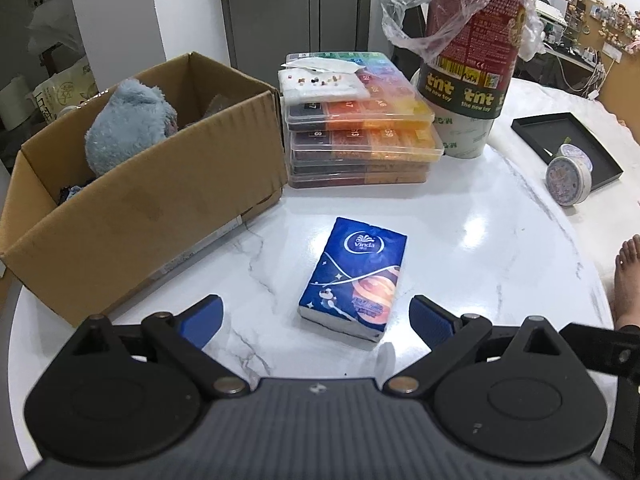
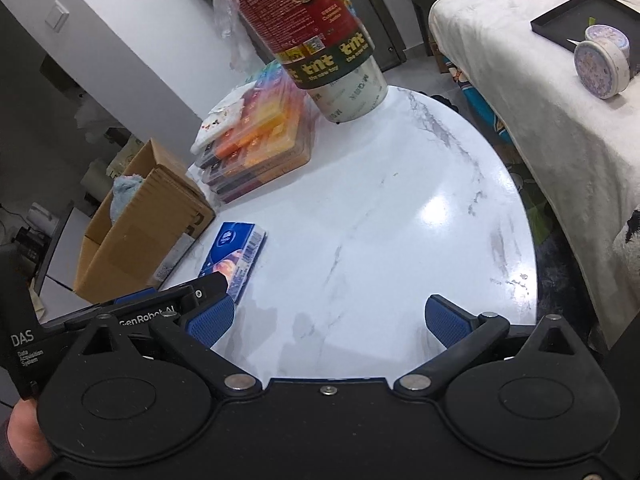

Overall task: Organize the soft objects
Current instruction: 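Close the left tool on the blue Vinda tissue pack while the right tool closes on it too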

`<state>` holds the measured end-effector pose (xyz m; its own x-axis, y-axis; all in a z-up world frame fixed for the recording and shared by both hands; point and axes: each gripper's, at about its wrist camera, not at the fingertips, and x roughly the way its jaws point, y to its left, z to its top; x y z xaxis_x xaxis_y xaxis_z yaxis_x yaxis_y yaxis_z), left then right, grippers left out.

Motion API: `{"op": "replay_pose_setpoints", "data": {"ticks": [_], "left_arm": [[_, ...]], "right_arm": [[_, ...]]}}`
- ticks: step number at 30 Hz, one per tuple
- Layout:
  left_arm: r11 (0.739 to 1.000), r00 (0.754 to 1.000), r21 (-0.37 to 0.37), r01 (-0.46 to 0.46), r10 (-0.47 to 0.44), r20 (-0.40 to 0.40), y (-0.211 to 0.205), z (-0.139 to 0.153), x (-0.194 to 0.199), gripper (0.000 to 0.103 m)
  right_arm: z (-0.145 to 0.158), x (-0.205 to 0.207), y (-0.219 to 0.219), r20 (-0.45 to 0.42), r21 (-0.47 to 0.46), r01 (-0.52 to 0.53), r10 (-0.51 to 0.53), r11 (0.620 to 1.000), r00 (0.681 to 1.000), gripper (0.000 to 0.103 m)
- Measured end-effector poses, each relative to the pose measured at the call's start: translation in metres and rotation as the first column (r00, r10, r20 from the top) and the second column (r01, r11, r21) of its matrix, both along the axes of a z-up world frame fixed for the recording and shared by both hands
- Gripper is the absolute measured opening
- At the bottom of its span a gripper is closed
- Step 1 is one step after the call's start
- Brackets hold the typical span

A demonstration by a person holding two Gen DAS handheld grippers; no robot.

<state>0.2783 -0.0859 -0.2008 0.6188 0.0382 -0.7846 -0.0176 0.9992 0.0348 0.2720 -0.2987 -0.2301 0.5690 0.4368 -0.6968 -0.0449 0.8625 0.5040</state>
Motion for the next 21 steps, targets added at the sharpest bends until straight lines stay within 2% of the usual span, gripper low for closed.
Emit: {"op": "replay_pose_setpoints", "data": {"ticks": [5,13,21], "left_arm": [[1.0,1.0,0.007,0.005,-0.005,0.004,-0.002,-0.006,0.005,0.099],[0.998,0.999,0.051,0.03,-0.029,-0.02,-0.009,-0.017,0.012,0.099],[0.998,1.0,0.062,0.03,-0.03,0.002,-0.005,-0.021,0.016,0.087]], "right_arm": [[-0.004,0.003,-0.006,-0.007,-0.009,0.053,-0.053,0.999,0.999,0.103],[-0.011,0.003,0.0,-0.008,0.007,0.045,-0.045,0.999,0.999,0.099],[-0.013,0.002,0.005,-0.007,0.003,0.035,-0.035,0.999,0.999,0.098]]}}
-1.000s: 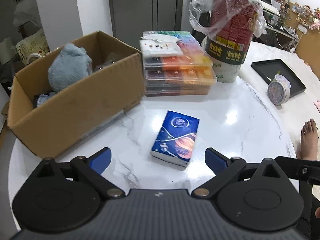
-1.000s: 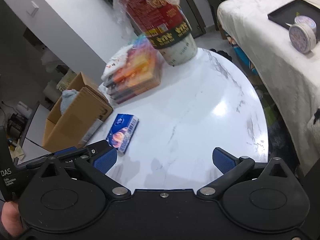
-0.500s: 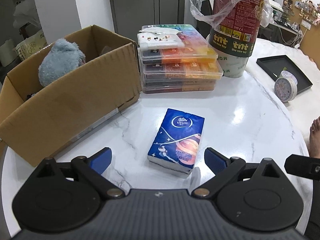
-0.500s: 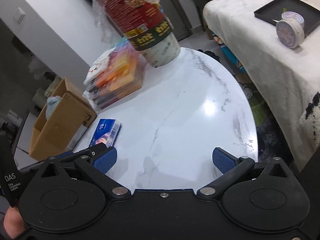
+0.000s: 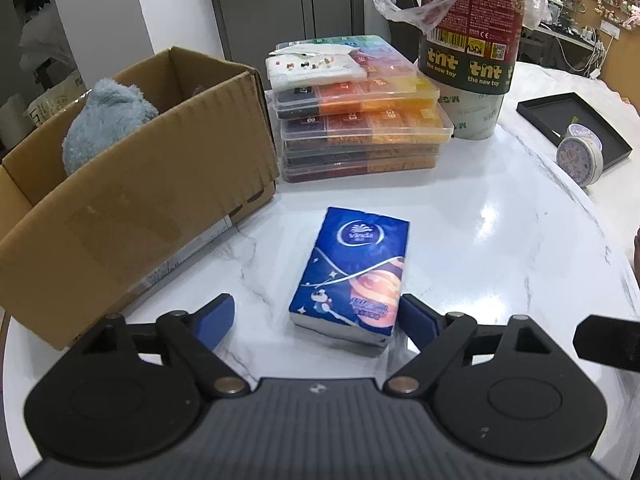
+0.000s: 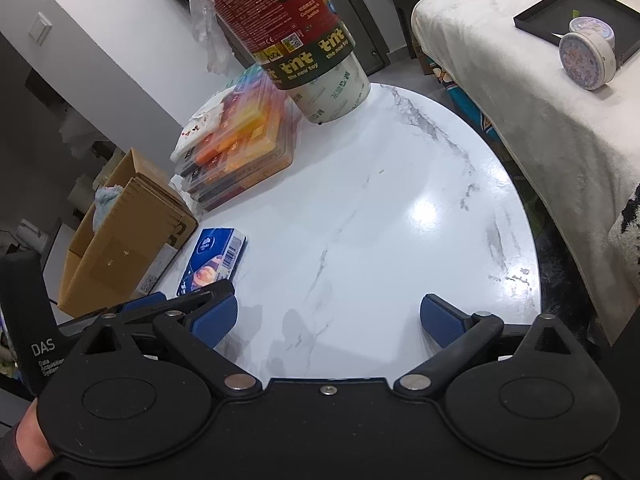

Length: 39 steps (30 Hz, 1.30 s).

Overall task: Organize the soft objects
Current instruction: 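Close the left tool on the blue Vinda tissue pack while the right tool closes on it too, then carry the tissue pack into the box and open both tools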

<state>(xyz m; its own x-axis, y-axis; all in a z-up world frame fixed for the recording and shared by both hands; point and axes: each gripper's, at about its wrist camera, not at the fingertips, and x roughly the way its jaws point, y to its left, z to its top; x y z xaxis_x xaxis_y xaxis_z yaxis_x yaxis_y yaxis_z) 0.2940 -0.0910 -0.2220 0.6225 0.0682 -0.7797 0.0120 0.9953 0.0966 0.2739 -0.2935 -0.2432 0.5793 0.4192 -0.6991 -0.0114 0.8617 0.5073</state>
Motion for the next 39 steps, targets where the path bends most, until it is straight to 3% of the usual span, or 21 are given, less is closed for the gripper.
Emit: {"op": "replay_pose_setpoints", "data": {"ticks": [2,5,8,14,19,25,33,39], "left_arm": [[1.0,1.0,-0.011,0.011,-0.011,0.014,0.0,0.0,0.0,0.081],[0.999,0.999,-0.034,0.043,-0.042,0.024,-0.002,0.003,0.0,0.054],[0.998,0.997,-0.005,0.063,-0.063,0.042,-0.007,0.005,-0.003,0.053],[0.995,0.994,-0.023,0.098,-0.097,0.052,-0.007,0.011,-0.015,0.052],[0.994,0.994,-0.052,0.097,-0.095,0.052,-0.003,0.018,-0.028,0.052],[0.989,0.993,-0.103,0.107,-0.102,0.053,0.005,0.03,-0.051,0.052],[0.982,0.987,-0.108,0.154,-0.146,0.073,0.01,0.047,-0.078,0.052],[0.973,0.986,-0.166,0.157,-0.146,0.077,0.02,0.057,-0.089,0.052]], "right_arm": [[0.0,-0.001,0.0,0.001,-0.001,0.0,0.0,1.0,1.0,0.098],[0.001,0.0,0.0,-0.002,0.004,-0.002,0.002,1.0,1.0,0.096],[0.001,-0.001,0.0,-0.002,0.009,0.0,0.0,1.0,1.0,0.095],[0.0,-0.002,0.002,-0.006,0.047,-0.01,0.011,0.999,1.0,0.094],[0.002,-0.002,0.006,0.004,0.1,-0.036,0.036,0.994,0.999,0.079],[0.004,-0.002,0.017,-0.008,0.206,-0.071,0.074,0.976,0.997,0.07],[0.009,0.001,0.039,-0.03,0.277,-0.103,0.116,0.955,0.993,0.054],[0.015,0.002,0.053,-0.042,0.302,-0.13,0.15,0.944,0.988,0.043]]}}
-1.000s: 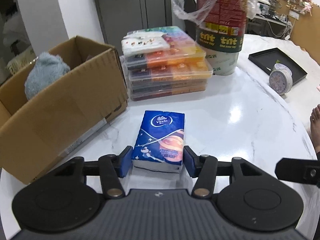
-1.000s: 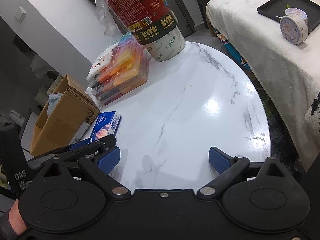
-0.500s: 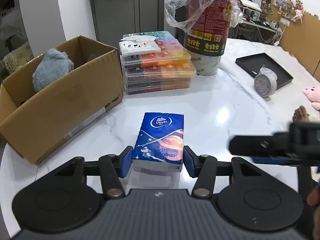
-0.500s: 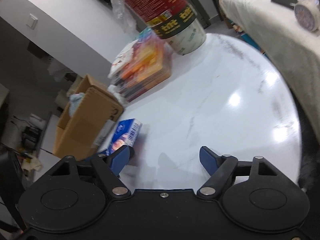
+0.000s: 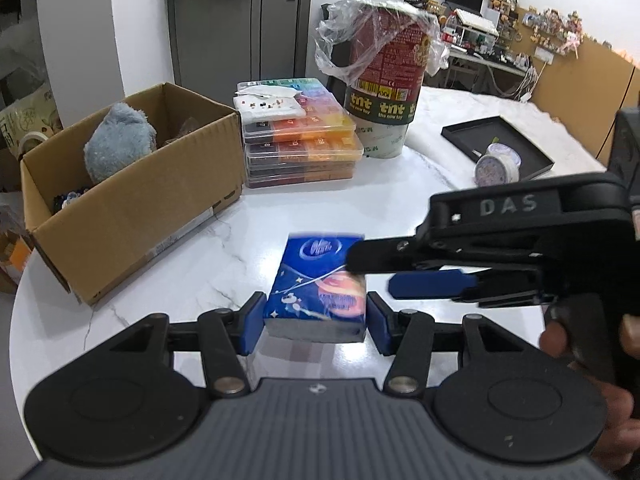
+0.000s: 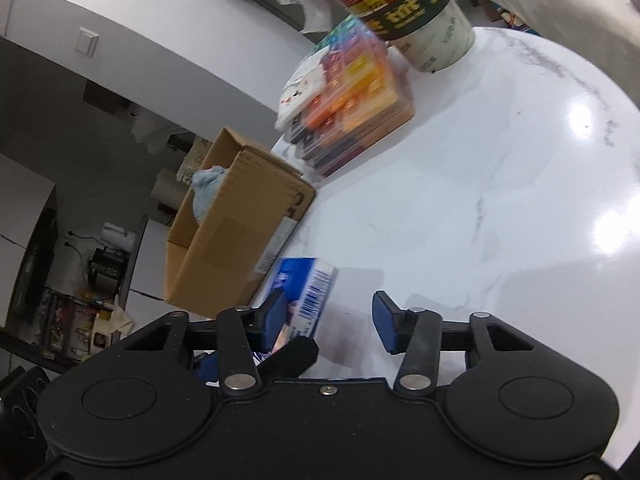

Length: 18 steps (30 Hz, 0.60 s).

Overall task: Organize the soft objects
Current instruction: 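Carry the tissue pack into the box and open both tools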

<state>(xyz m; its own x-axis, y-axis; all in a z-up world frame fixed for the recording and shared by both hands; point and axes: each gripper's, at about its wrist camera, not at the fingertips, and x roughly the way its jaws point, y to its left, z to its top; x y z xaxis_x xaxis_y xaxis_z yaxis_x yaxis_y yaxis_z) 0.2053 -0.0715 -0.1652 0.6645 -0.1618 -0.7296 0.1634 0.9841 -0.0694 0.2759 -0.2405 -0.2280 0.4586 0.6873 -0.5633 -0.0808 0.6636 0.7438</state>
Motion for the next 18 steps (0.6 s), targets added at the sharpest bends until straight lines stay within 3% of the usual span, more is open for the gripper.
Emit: {"op": "replay_pose_setpoints", "data": {"ticks": [7,18], "left_arm": [[0.999,1.0,-0.028,-0.018,0.018,0.016,0.013,0.01,-0.002,0.051],[0.993,0.993,-0.084,-0.081,0.088,0.079,0.047,0.038,0.003,0.051]], "right_arm": [[0.015,-0.003,0.023,0.028,-0.011,-0.044,0.044,0.999,0.999,0.031],[0.054,0.011,0.058,0.09,-0.042,-0.08,0.083,0.996,0.992,0.029]]}}
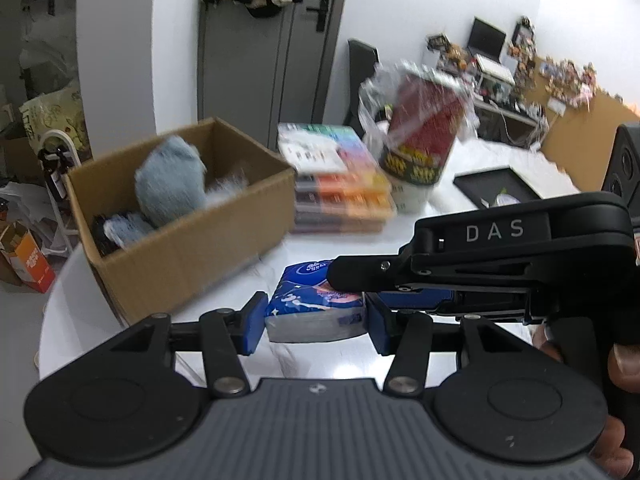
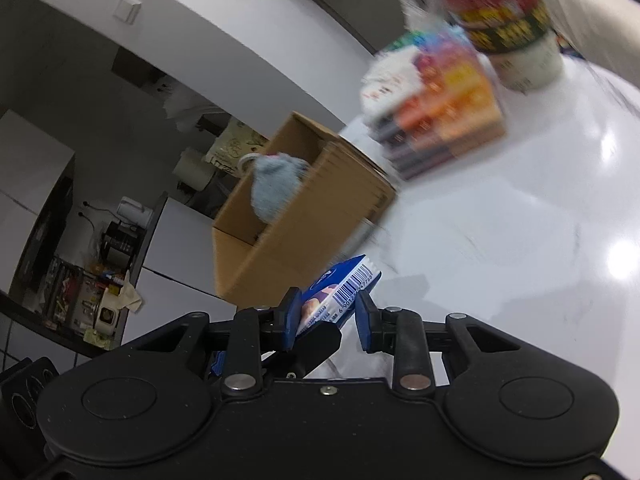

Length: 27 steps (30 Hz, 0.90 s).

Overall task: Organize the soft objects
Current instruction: 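Carry the tissue pack into the box and open both tools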

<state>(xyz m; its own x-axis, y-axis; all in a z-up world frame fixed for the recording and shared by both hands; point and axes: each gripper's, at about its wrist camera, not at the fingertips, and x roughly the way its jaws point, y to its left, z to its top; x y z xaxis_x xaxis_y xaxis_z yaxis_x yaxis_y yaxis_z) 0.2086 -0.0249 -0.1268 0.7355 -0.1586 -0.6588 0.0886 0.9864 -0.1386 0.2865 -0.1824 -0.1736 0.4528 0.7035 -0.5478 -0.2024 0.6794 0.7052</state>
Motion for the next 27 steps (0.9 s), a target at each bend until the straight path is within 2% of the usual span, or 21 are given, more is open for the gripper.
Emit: {"op": "replay_pose_setpoints", "data": {"ticks": [7,16,27], "left_arm": [[0.999,0.998,-0.031,-0.034,0.035,0.045,0.022,0.023,0.011,0.051],[0.995,0.993,-0.061,-0.074,0.079,0.084,0.053,0.039,0.017,0.051],[0.987,0.987,-0.094,-0.128,0.136,0.09,0.088,0.045,0.033,0.051]], "right_arm": [[0.029,0.015,0.024,0.061,-0.036,-0.037,0.039,0.999,0.997,0.029],[0.052,0.029,0.061,0.105,-0.066,-0.074,0.081,0.995,0.991,0.029],[0.064,0.048,0.097,0.137,-0.094,-0.119,0.131,0.988,0.982,0.029]]}}
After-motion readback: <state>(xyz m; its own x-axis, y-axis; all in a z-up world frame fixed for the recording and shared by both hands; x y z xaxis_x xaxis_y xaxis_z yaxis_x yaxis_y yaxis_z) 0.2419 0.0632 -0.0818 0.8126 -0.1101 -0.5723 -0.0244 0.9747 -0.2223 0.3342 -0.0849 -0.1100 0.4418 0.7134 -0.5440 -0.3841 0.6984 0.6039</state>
